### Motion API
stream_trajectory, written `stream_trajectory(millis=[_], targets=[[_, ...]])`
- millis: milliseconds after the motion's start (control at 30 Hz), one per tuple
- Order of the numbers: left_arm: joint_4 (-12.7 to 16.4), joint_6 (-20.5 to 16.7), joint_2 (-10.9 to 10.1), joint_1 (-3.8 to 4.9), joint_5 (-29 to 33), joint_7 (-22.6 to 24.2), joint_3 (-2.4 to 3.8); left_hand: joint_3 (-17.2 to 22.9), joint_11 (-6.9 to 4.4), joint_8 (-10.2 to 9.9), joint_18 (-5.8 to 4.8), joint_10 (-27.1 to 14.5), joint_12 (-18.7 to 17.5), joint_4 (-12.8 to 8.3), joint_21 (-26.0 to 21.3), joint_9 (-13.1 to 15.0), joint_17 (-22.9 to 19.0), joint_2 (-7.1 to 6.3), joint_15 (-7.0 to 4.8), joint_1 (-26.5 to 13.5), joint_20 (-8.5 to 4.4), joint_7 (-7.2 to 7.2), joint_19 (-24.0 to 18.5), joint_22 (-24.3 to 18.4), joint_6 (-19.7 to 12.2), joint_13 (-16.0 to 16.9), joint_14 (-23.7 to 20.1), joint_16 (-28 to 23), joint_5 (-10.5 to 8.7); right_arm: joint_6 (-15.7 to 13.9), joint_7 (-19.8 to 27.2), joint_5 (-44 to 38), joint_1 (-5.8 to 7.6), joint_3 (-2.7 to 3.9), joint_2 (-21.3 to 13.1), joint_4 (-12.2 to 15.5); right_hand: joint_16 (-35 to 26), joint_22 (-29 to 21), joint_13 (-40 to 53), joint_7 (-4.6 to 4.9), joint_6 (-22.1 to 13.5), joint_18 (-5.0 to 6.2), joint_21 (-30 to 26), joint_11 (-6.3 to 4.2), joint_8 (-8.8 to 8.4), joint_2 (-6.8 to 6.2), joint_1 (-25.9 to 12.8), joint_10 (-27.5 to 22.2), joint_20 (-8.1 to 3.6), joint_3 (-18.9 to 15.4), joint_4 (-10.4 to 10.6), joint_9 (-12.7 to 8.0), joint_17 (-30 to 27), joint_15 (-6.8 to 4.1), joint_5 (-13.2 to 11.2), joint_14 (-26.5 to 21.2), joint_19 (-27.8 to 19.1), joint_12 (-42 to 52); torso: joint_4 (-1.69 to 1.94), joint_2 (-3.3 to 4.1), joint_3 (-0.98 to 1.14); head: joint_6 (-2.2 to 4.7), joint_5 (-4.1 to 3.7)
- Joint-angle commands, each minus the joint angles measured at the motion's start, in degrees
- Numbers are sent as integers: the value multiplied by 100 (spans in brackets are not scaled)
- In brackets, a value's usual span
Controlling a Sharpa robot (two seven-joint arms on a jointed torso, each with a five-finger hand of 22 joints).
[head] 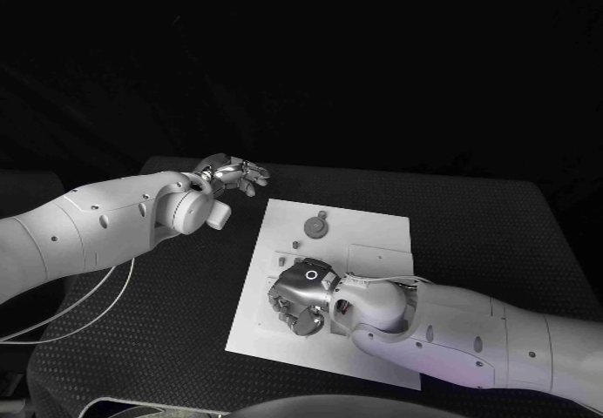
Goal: Assemble the parts on the task board
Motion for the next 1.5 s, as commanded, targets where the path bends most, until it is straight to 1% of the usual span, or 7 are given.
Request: stream_trajectory(millis=[33,200,400,900,1133,1367,1500], targets=[[14,77,4,4,26,20,3,-5,-6,20,19,-34,29,13,-3,-6,9,-5,-17,-31,-377,42,-29,-5,0,6,8,-23,-24,111,86,174,-27,-30,7,-13,-38,94,3,20,-24,275,16,33,2,36,-36,-27,-22,34,3,22,7,-17,17,-41,-41,-23,0,1,3,-1,-4],[14,69,-2,4,26,18,3,-5,-6,21,19,-35,30,13,-2,-7,9,-6,-17,-32,-377,42,-30,-6,0,7,8,-24,-24,11,162,367,-27,-31,-7,-24,-192,84,-90,206,-456,275,-25,210,-269,-151,-246,-467,36,-267,-57,-66,-74,154,63,-138,-186,-275,-5,-1,2,-11,-5],[18,79,-3,4,26,3,3,-5,-6,21,19,-37,33,15,-2,-7,11,-7,-17,-32,-377,42,-31,-6,-2,7,7,-25,-24,-29,197,464,-27,-31,-12,-35,-196,76,-173,359,-775,275,-30,351,-464,-221,-392,-811,79,-727,-152,-144,-93,288,274,-179,-259,-456,-2,0,3,-6,-11],[17,88,-21,5,26,-10,2,-7,-5,20,18,-44,37,17,-1,-10,13,-13,-16,-35,-377,44,-33,-8,-8,8,6,-28,-25,-272,180,479,-26,-31,-74,-32,-180,67,-199,394,-851,275,-28,379,-511,-232,-387,-885,84,-875,-182,-171,-99,315,343,-194,-270,-489,0,2,0,3,-29],[8,82,-31,5,26,-8,2,-7,-4,21,18,-47,38,17,0,-10,15,-14,-16,-34,-377,45,-34,-8,-9,9,5,-29,-26,-783,298,792,-20,-23,-328,115,-189,73,-343,577,-1263,275,-61,542,-739,-333,-485,-1330,137,-1173,-308,-306,-108,468,219,-351,-404,-644,-1,-3,4,21,-46],[-72,92,1,4,26,-9,0,-28,14,22,15,-116,27,33,1,-17,22,-72,-1,-67,-370,45,-42,-13,-23,1,-4,-42,-32,-967,714,1821,202,111,-679,364,-105,94,-526,465,-1505,275,-76,672,-808,-337,-881,-1679,216,-1765,-369,-361,-73,599,495,-559,-571,-560,-8,-15,12,83,-114],[-132,115,26,2,26,-14,-9,-42,20,21,14,-133,29,45,1,-20,26,-96,5,-90,-365,45,-48,-16,-32,1,-8,-47,-36,-871,899,2501,434,242,-921,543,-36,85,-544,510,-1553,275,-53,615,-794,-321,-1335,-1590,210,-2022,-28,-358,-65,546,687,-566,-550,-428,-34,-31,20,105,-132]])
